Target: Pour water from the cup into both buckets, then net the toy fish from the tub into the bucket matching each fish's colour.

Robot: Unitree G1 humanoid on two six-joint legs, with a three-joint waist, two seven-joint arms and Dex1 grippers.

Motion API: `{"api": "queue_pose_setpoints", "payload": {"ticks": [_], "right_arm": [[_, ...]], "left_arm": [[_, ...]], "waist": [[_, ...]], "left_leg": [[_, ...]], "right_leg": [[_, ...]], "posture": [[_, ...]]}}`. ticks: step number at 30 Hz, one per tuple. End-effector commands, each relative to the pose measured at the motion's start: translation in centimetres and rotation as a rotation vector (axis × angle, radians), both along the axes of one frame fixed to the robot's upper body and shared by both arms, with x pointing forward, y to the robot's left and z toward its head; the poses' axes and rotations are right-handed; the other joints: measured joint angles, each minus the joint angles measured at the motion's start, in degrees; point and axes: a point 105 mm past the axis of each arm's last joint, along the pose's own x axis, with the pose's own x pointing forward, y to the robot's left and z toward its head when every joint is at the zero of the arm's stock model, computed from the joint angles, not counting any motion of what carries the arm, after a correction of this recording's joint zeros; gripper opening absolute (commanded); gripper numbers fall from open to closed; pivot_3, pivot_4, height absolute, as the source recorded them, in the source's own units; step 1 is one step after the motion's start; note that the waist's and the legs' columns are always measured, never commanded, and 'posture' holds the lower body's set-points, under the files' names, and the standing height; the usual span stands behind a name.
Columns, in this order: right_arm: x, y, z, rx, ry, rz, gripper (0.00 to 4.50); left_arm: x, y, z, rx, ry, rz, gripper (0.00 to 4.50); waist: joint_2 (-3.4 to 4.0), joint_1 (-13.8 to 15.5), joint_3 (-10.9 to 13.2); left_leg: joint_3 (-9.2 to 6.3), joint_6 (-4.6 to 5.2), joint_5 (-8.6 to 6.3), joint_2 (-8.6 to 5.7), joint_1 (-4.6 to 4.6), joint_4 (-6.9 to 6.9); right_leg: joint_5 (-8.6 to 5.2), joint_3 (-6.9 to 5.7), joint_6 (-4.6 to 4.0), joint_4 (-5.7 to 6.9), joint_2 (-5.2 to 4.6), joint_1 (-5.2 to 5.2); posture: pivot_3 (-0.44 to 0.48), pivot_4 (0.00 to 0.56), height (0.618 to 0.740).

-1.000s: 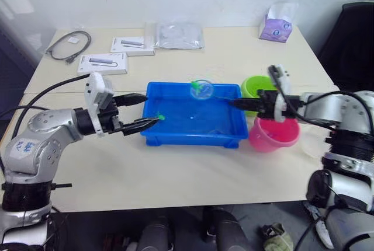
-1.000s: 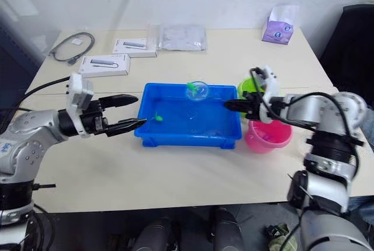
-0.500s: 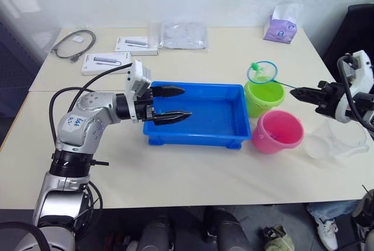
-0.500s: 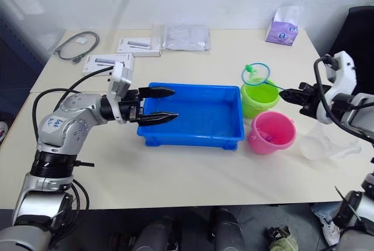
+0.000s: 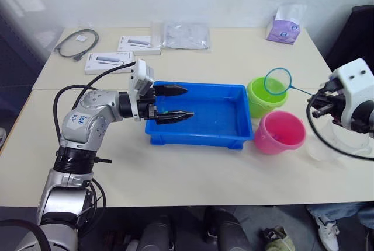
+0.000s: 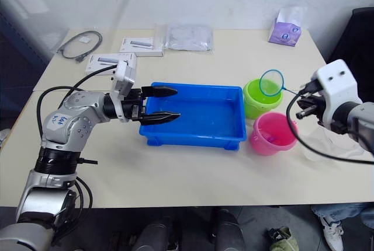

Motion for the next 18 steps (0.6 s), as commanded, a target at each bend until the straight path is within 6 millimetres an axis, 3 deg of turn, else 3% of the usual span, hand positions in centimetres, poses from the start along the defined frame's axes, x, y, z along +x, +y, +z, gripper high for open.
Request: {"api": "queue_pose_setpoints", "payload": {"ticks": [1,5,11,14,18], "right_arm": [[0.1,0.6,1.8,-0.233,-0.128,0.145,0.0],[0.3,0.9,2.6,0.004,-0.141,0.15,0.0],[0.8,5.7,1.8,0.561,0.113,0.234,0.0],[0.8,9.0,0.5,0.674,0.292,0.323,0.0],[2.0,12.4,-1.8,0.665,0.423,0.391,0.0]], "left_arm": [[-0.3,0.1,1.0,-0.003,-0.049,-0.003,4.43],[-0.2,1.0,0.6,0.012,-0.035,0.022,4.43],[-0.6,4.1,-0.7,0.05,0.014,0.121,4.43],[-1.4,6.3,-1.7,0.081,0.04,0.204,4.43],[-3.1,8.9,-2.2,0.098,0.062,0.327,4.43]], "waist": [[0.0,0.04,0.0],[0.0,-0.04,0.0],[0.0,-0.85,0.0],[0.0,-1.22,0.0],[-0.01,-1.41,0.0]], "left_leg": [[0.0,0.0,0.0,0.0,0.0,0.01],[-0.03,0.0,0.0,0.04,0.03,0.03],[-0.06,-0.01,0.0,0.17,0.09,0.02],[-0.12,-0.02,0.0,0.18,0.05,0.02],[-0.13,-0.01,-0.01,0.16,0.01,0.01]], "right_leg": [[0.0,-0.01,0.01,-0.01,0.0,0.01],[0.01,-0.06,0.02,-0.04,0.05,0.09],[0.0,-0.05,-0.04,0.0,0.0,0.09],[-0.04,-0.09,-0.11,0.02,-0.09,0.08],[-0.04,-0.1,-0.11,-0.02,-0.21,0.07]], "posture": [[0.0,0.15,0.74],[0.0,0.15,0.74],[0.0,0.15,0.74],[0.0,0.15,0.74],[0.0,0.15,0.74]]}}
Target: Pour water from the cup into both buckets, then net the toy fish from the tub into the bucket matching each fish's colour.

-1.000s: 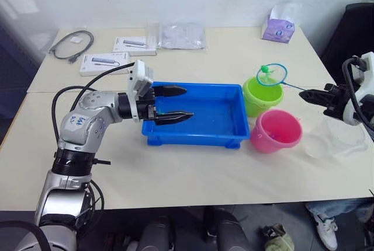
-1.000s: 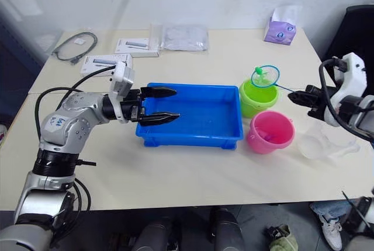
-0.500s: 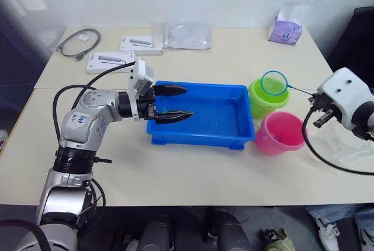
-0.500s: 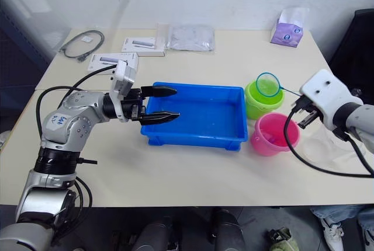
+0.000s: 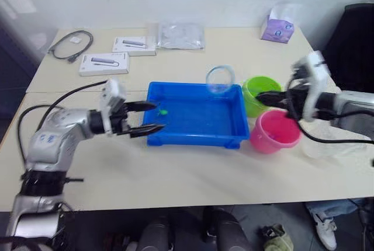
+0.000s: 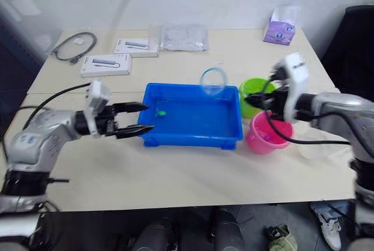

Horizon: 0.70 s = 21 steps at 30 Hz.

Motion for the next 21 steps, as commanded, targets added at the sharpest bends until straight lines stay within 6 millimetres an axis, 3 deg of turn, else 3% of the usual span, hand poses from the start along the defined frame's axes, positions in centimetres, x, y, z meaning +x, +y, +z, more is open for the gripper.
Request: {"api": "queue_pose_setpoints", "payload": {"ticks": [1,5,13,21], "right_arm": [[1.0,2.1,-1.2,-0.009,0.046,0.064,0.0],[3.1,3.6,-3.1,-0.047,0.064,0.093,0.0],[5.6,6.1,-3.8,-0.076,0.037,0.147,0.0],[7.9,7.8,-4.2,-0.106,-0.015,0.129,0.0]], "left_arm": [[-1.8,1.6,1.7,0.006,-0.061,0.071,4.43],[-3.7,3.3,1.8,0.015,-0.047,0.164,4.43],[-5.7,6.1,1.4,0.032,-0.007,0.297,4.43],[-5.2,6.0,2.6,0.033,-0.042,0.296,4.43]], "waist": [[-0.02,0.06,-0.01],[-0.03,0.31,-0.01],[-0.02,-0.33,-0.01],[-0.02,-0.22,-0.01]], "left_leg": [[-0.05,0.0,0.0,0.0,-0.03,0.01],[-0.07,0.01,0.0,-0.07,-0.03,0.02],[-0.04,-0.02,-0.02,-0.03,0.01,-0.02],[-0.04,-0.05,-0.03,-0.05,-0.01,-0.02]], "right_leg": [[0.0,-0.04,0.0,-0.01,-0.03,0.0],[0.0,-0.06,0.0,0.01,-0.12,0.0],[-0.01,-0.09,-0.02,0.05,-0.06,-0.01],[-0.04,-0.1,-0.06,0.09,-0.06,-0.02]], "posture": [[0.0,0.15,0.74],[0.0,0.15,0.74],[0.0,0.15,0.74],[0.0,0.15,0.74]]}}
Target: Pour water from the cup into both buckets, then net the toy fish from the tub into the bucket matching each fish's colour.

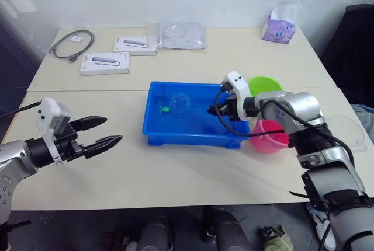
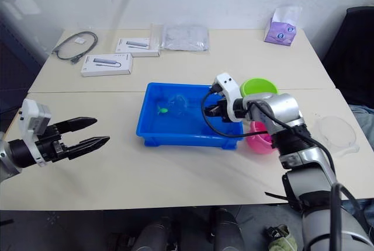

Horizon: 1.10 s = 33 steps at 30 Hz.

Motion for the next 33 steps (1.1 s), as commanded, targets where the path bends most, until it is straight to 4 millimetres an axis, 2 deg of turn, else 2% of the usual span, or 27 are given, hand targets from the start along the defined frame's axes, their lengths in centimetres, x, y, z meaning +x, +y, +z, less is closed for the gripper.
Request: {"api": "queue_pose_setpoints", "payload": {"ticks": [1,7,10,20,26,29,33], "right_arm": [[0.6,0.8,1.2,-0.01,-0.069,0.023,0.0],[0.1,2.8,0.8,-0.004,-0.052,0.081,0.0],[-0.9,3.6,0.8,0.038,0.008,0.108,0.0],[-3.6,3.5,1.9,0.224,0.295,0.057,0.0],[-3.9,2.2,2.1,0.27,0.366,-0.012,0.0],[-4.3,1.0,3.0,0.314,0.368,-0.026,0.0],[-4.9,-2.0,4.6,0.354,0.289,-0.056,0.0]], "left_arm": [[0.1,-0.7,1.7,0.019,-0.067,-0.029,4.43],[0.7,-0.8,2.0,0.026,-0.087,-0.028,4.43],[0.8,-0.9,2.0,0.025,-0.093,-0.032,4.43],[1.4,-0.5,2.3,0.026,-0.097,-0.059,4.43],[1.1,-0.7,2.4,0.029,-0.077,-0.117,4.43],[1.3,-1.4,2.8,0.014,-0.089,-0.151,4.43],[1.9,-4.2,3.5,-0.014,-0.111,-0.263,4.43]], "waist": [[0.0,-0.02,0.0],[0.0,-1.1,0.0],[0.0,-1.42,0.0],[0.0,-1.37,0.0],[0.01,-1.41,0.0],[0.0,-1.27,0.0],[0.0,-0.8,0.0]], "left_leg": [[-0.01,0.0,0.0,0.0,-0.01,0.0],[0.0,-0.02,0.0,0.03,0.02,-0.04],[0.0,-0.02,0.0,0.02,0.02,-0.05],[0.0,-0.03,-0.01,0.02,0.0,-0.05],[0.05,-0.04,-0.02,0.01,-0.01,-0.07],[0.03,-0.04,-0.02,-0.01,-0.04,-0.06],[0.0,-0.04,-0.01,-0.08,-0.05,-0.06]], "right_leg": [[0.0,-0.01,0.0,0.0,0.0,0.0],[-0.01,0.0,-0.02,0.03,0.04,-0.02],[-0.01,0.0,-0.02,0.03,0.05,-0.02],[-0.03,0.0,-0.05,0.06,0.04,-0.05],[-0.04,0.01,-0.07,0.1,0.09,-0.12],[-0.04,-0.01,-0.07,0.11,0.11,-0.12],[-0.04,-0.03,-0.07,0.12,0.13,-0.11]], "posture": [[0.0,0.15,0.74],[0.0,0.15,0.74],[0.0,0.15,0.74],[0.0,0.15,0.74],[0.0,0.15,0.74],[0.0,0.15,0.74],[0.0,0.15,0.74]]}}
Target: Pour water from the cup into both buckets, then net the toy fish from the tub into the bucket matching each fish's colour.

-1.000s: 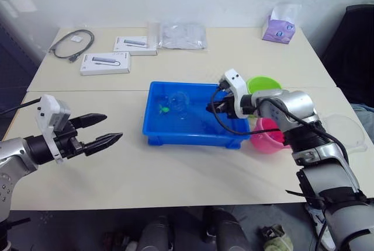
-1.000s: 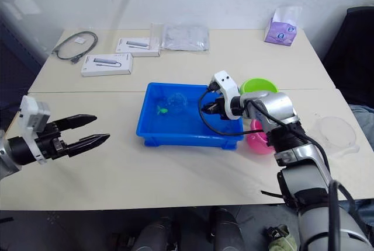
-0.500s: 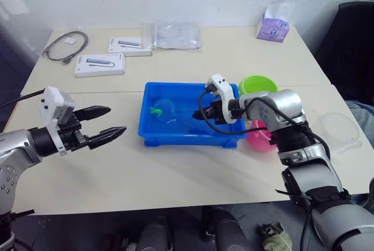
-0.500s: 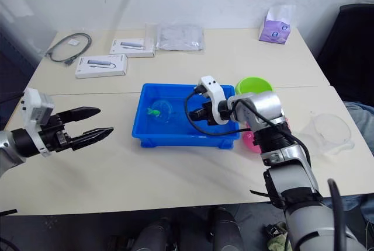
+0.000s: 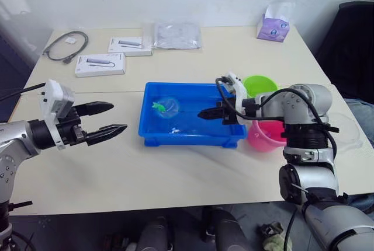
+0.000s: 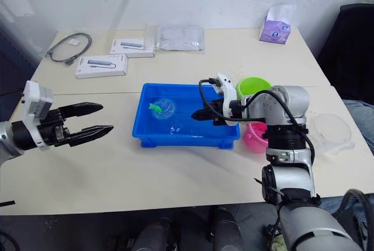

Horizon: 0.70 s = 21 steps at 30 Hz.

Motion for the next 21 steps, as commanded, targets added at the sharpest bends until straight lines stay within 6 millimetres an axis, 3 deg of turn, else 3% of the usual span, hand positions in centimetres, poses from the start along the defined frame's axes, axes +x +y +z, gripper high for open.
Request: {"api": "queue_pose_setpoints", "payload": {"ticks": [1,4,12,18,21], "right_arm": [[-0.7,-2.8,2.7,0.049,-0.108,-0.044,0.0],[-1.3,-6.5,4.1,0.04,-0.177,-0.143,0.0],[-3.2,-13.3,6.1,-0.039,-0.282,-0.392,0.0],[-4.4,-16.9,7.1,-0.179,-0.342,-0.561,0.0],[-4.5,-17.5,7.0,-0.3,-0.405,-0.592,0.0]], "left_arm": [[0.2,-2.4,0.9,-0.028,-0.03,-0.113,4.43],[1.1,-5.0,1.2,-0.057,-0.047,-0.215,4.43],[3.4,-9.4,1.9,-0.114,-0.077,-0.379,4.43],[4.2,-11.5,3.0,-0.16,-0.101,-0.463,4.43],[4.0,-12.0,3.0,-0.162,-0.106,-0.488,4.43]], "waist": [[0.0,0.24,0.0],[0.0,0.91,0.0],[0.0,1.16,0.0],[0.0,1.24,0.0],[0.0,1.32,0.0]], "left_leg": [[0.02,0.01,0.0,-0.04,0.01,0.0],[0.08,0.03,0.01,-0.07,0.03,0.01],[0.18,0.02,0.03,-0.01,0.09,0.01],[0.23,0.03,0.03,0.01,0.09,0.02],[0.21,0.04,0.03,0.01,0.09,0.03]], "right_leg": [[0.0,0.01,0.0,0.0,0.0,0.0],[0.01,0.03,0.02,0.01,0.05,0.01],[0.01,0.1,0.01,0.07,0.17,0.0],[0.01,0.15,0.02,0.07,0.18,-0.01],[0.01,0.16,0.02,0.06,0.16,0.0]], "posture": [[0.0,0.15,0.74],[0.0,0.15,0.74],[0.0,0.15,0.74],[0.0,0.15,0.74],[0.0,0.15,0.74]]}}
